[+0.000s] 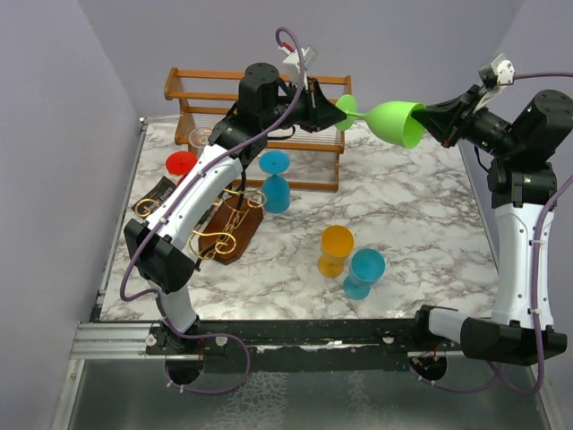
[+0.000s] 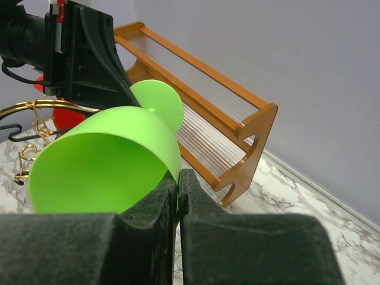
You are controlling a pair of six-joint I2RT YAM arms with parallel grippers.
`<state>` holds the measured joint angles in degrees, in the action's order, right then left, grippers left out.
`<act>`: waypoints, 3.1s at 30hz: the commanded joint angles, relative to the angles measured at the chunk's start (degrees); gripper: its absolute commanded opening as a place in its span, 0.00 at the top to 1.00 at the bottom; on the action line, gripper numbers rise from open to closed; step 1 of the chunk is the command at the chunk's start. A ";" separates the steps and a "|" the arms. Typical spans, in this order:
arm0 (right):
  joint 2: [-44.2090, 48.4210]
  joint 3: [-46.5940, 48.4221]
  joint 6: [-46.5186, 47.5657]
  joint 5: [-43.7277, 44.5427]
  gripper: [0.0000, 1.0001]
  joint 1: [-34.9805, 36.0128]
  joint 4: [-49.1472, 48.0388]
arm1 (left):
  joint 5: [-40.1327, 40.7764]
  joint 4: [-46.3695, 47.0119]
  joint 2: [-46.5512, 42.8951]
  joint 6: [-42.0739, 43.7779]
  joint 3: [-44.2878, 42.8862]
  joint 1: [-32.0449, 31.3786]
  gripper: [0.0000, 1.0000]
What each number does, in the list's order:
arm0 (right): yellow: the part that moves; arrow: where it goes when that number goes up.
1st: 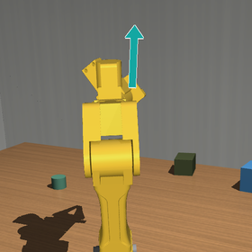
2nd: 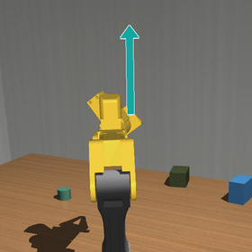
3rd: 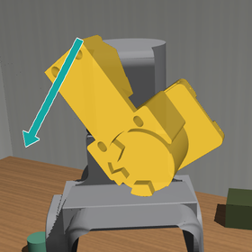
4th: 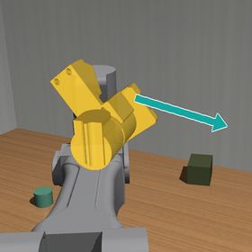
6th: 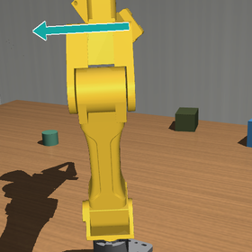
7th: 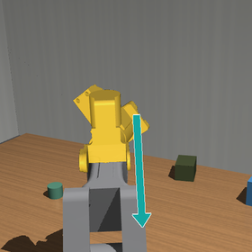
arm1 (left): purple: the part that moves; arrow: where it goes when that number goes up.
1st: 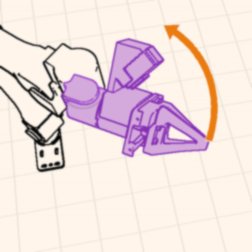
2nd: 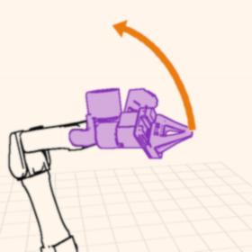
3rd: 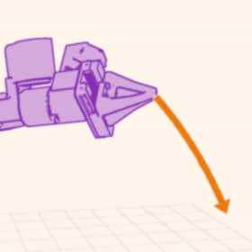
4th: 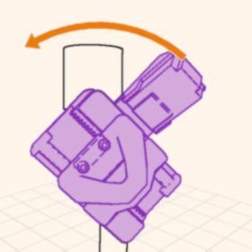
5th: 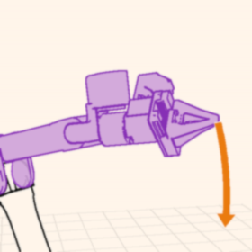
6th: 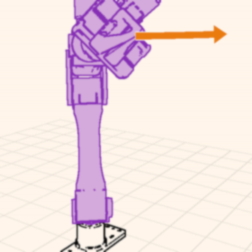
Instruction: Place the wine glass upside down on the wine glass rack
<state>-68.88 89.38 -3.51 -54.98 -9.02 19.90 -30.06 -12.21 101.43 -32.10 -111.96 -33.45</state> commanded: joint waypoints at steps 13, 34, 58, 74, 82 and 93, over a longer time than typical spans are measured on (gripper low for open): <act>-0.80 4.40 17.35 2.83 0.24 -0.21 17.97 | 2.62 -3.91 -8.08 14.61 1.43 7.03 1.00; -2.68 -7.51 18.13 -1.22 0.18 -0.21 8.82 | 11.95 -38.70 -30.03 67.28 5.97 4.36 1.00; 2.25 -11.17 18.10 -1.24 0.18 -0.21 10.68 | 12.61 -49.44 -41.41 85.82 22.30 4.34 0.94; 2.00 -10.25 18.27 -1.14 0.18 -0.21 11.78 | 19.55 -42.74 -40.96 89.04 29.71 3.48 0.94; 2.01 -11.78 18.28 -1.01 0.18 -0.21 10.88 | 21.67 -39.52 -39.94 90.69 30.80 2.72 0.94; 1.95 -11.52 18.23 -0.74 0.18 -0.21 11.02 | 23.85 -37.35 -38.50 93.38 31.88 0.82 0.94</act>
<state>-67.70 77.52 14.20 -55.22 -9.02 30.46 -7.60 -51.81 62.98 59.64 -80.51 -31.88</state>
